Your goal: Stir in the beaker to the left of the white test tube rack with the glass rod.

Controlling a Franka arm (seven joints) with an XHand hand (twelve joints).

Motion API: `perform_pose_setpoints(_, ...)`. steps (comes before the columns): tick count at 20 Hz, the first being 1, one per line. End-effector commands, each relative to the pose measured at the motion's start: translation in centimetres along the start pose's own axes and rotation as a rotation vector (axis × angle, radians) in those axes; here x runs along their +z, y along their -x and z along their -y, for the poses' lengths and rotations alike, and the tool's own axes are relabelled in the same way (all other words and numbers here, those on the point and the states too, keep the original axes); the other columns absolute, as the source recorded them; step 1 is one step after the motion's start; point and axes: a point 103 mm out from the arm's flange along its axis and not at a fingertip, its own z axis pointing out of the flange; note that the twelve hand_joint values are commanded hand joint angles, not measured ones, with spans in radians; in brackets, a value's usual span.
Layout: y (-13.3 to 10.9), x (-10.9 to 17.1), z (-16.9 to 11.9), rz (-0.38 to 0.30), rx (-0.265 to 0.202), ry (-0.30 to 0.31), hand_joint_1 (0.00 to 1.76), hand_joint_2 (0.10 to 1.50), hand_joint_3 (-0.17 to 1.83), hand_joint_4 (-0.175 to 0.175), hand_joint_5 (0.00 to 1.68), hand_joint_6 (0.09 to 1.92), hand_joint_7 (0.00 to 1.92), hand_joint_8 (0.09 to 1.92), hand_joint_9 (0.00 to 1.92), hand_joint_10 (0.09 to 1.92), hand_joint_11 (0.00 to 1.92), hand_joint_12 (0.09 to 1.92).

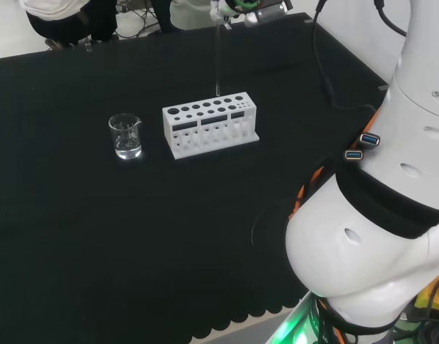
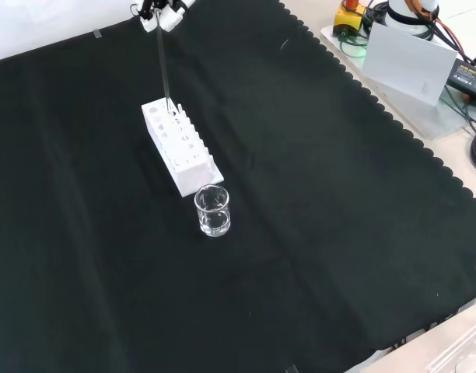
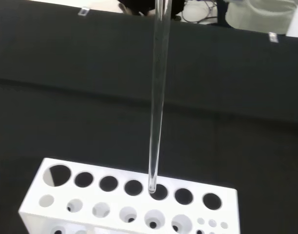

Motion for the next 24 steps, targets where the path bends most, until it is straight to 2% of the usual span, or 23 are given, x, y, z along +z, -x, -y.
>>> perform_pose_setpoints(1,-2.3,-0.5,-1.0,0.004,-0.055,0.010,1.20,1.10,-0.17,-0.175,1.21,0.68,1.71,0.56,1.85,0.50,1.77,0.88)
perform_pose_setpoints(11,-8.6,-2.5,-2.8,0.026,-0.160,0.021,1.20,1.10,-0.17,-0.175,1.21,0.67,1.71,0.55,1.85,0.49,1.77,0.88)
perform_pose_setpoints(24,-13.4,-4.3,-3.0,0.036,-0.248,0.036,1.20,1.10,-0.17,-0.175,1.21,0.67,1.72,0.55,1.86,0.49,1.77,0.88)
